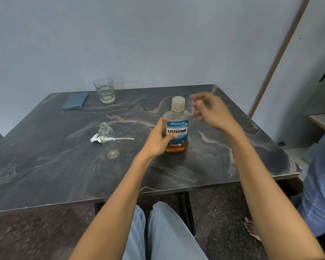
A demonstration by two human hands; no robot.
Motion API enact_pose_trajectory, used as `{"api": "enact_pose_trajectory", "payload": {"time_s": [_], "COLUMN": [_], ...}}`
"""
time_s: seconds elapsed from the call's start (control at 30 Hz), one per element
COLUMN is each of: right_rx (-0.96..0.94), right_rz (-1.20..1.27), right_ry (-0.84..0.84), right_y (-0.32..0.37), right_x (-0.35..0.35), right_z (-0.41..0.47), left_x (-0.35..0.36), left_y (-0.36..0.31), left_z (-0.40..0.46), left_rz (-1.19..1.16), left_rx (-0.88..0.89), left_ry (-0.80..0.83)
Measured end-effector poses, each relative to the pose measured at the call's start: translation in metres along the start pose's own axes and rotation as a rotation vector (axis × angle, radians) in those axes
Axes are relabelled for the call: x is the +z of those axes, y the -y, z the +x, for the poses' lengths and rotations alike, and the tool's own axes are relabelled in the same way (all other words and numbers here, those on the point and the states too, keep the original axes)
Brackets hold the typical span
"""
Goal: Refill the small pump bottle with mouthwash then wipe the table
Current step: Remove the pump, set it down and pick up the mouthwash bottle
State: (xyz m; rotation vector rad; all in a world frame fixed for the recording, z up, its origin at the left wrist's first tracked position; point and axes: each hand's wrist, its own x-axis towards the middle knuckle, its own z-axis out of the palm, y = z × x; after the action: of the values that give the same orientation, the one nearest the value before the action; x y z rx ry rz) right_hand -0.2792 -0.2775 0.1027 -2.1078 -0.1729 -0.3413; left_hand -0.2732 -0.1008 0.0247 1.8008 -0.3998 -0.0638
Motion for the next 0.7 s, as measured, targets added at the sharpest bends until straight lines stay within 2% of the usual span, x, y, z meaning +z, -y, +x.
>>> {"api": "enact_pose_trajectory", "payload": {"time_s": [0.1,0.33,0.7], "right_rx": [-0.046,-0.062,-0.056], "right_rz": [0.053,-0.344,-0.467], "right_ry": [-0.015,0.301,0.433], "right_y": [0.033,0.064,0.079], "right_x": [-0.013,-0.006,-0.004], "right_z": [0.011,0.024,0.034], "left_x": [-0.001,-0.001,-0.004], "left_y": [0.001,0.0,-0.001], "left_z": [0.0,-0.002,-0.004], "left_rz": [-0.025,-0.031,-0.015], "left_rx": [0.007,0.011,-0.006], "left_ry": [0.013,0.011,0.014]}}
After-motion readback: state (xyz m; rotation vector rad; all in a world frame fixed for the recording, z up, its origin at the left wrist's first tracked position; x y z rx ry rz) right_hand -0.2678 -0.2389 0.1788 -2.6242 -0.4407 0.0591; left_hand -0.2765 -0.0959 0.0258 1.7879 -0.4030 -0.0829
